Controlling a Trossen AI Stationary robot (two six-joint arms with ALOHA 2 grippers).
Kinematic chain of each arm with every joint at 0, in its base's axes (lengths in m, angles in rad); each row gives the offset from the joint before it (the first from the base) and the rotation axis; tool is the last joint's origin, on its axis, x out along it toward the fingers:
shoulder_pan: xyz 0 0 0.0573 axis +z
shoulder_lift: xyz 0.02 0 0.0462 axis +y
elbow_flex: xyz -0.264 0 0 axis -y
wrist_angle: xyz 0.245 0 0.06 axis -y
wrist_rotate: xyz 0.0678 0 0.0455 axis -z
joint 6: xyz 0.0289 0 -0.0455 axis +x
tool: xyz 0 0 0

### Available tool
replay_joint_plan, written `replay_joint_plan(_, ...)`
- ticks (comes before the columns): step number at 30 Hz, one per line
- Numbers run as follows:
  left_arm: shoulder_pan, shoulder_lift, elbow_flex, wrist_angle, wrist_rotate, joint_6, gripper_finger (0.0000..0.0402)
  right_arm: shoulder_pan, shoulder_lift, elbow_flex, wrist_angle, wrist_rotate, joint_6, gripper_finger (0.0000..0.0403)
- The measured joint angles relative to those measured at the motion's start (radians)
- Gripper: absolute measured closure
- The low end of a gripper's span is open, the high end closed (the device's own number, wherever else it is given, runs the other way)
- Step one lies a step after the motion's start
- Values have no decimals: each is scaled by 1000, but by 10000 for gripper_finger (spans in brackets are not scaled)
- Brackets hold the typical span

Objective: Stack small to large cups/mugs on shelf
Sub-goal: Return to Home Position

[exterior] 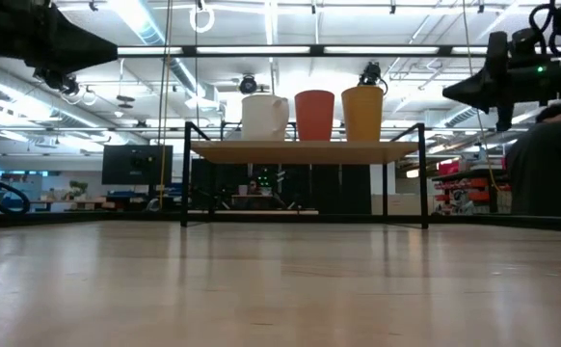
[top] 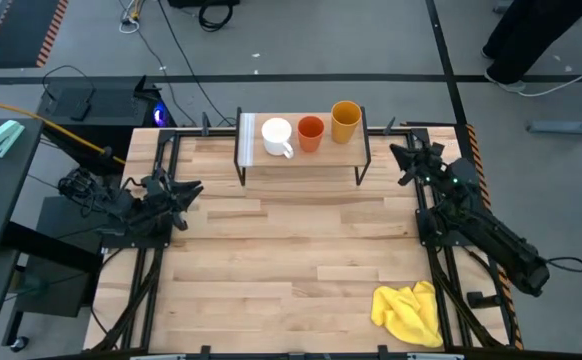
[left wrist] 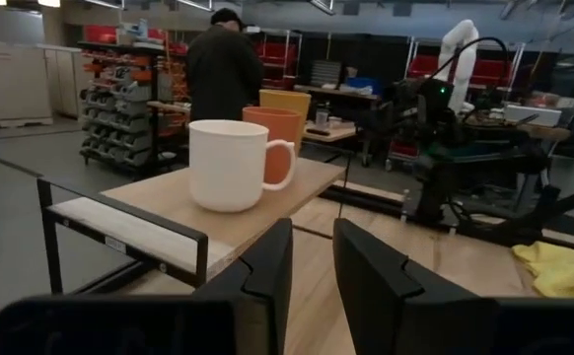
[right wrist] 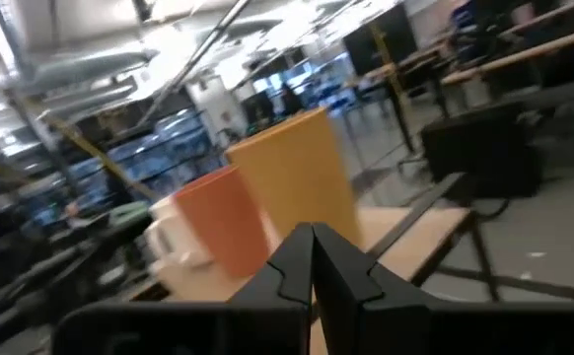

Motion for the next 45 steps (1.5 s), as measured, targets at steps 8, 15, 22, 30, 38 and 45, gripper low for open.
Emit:
replay_joint_plan(8,0,0,0,0,0,-4,320,234,0,0,-6,86,-40,388)
replay_joint_plan(15,0,0,0,-16,0,-25,316,477,0,0,-80,214,-69,388)
replay_joint_plan(22,0,0,0,-85,-1,-85,323,670,0,0,-97,290,-94,388)
replay_joint_plan(30,0,0,0,-163,0,-130,315,835,0,1,-225,414,-172,388)
replay_joint_plan(38,0,0,0,-269,114,-128,323,936,0,1,-279,414,-225,388)
replay_joint_plan(45,0,0,-1,-346,280,-128,315,964,0,1,-341,414,-236,388)
